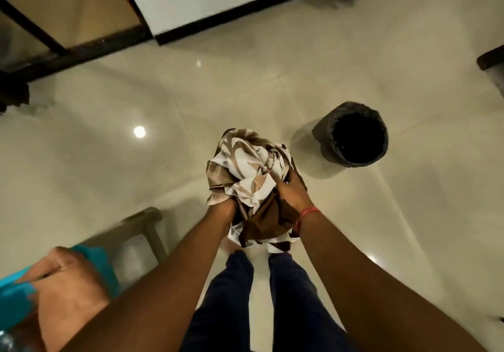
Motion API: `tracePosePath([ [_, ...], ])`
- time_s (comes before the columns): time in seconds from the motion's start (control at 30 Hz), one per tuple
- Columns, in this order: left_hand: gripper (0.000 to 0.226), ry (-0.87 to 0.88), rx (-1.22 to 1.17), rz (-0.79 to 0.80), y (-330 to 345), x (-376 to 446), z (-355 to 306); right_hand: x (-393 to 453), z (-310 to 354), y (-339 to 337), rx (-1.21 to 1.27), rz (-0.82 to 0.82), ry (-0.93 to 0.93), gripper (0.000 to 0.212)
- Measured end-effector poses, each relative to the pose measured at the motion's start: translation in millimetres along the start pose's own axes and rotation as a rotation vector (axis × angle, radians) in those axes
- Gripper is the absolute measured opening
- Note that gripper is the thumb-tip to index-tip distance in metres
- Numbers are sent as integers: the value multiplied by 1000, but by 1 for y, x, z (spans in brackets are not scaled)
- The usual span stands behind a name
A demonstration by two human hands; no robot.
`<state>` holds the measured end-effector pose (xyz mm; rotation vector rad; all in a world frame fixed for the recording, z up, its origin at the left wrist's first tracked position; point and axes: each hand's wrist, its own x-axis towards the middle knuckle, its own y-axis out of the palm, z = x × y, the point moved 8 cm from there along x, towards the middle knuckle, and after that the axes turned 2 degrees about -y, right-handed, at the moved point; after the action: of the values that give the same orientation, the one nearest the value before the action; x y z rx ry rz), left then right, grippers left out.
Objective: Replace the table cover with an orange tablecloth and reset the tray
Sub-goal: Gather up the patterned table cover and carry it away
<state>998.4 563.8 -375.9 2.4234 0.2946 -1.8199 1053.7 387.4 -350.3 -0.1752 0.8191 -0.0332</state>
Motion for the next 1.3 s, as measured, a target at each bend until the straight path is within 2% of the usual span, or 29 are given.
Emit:
tracePosePath([
  [0.07,32,-7,13,-8,3,24,0,24,-23,5,24,-5,65,70],
  [0.13,32,39,75,-35,5,46,2,54,-55,14,40,14,156,80],
  [0.2,29,58,141,-14,10,63,7,82,-85,17,-17,46,196,79],
  [0.27,25,49,175,-5,13,72,12,82,-80,22,-114,51,213,80],
  [0.37,39,18,218,-35,14,86,21,85,-78,29,-240,81,188,53],
  [0.43,38,12,227,-60,13,90,26,88,-78,28,-310,85,164,48],
  [0.6,54,6,343,-88,11,68,20,81,-64,20,-427,102,138,54],
  [0.8,57,0,456,-107,12,49,11,57,-55,11,-428,121,150,53],
  [1.13,51,204,574,-73,7,-43,-21,-21,6,10,-578,213,41,47],
  [1.3,66,363,802,-100,3,-105,-46,-55,49,12,-731,279,-100,47],
])
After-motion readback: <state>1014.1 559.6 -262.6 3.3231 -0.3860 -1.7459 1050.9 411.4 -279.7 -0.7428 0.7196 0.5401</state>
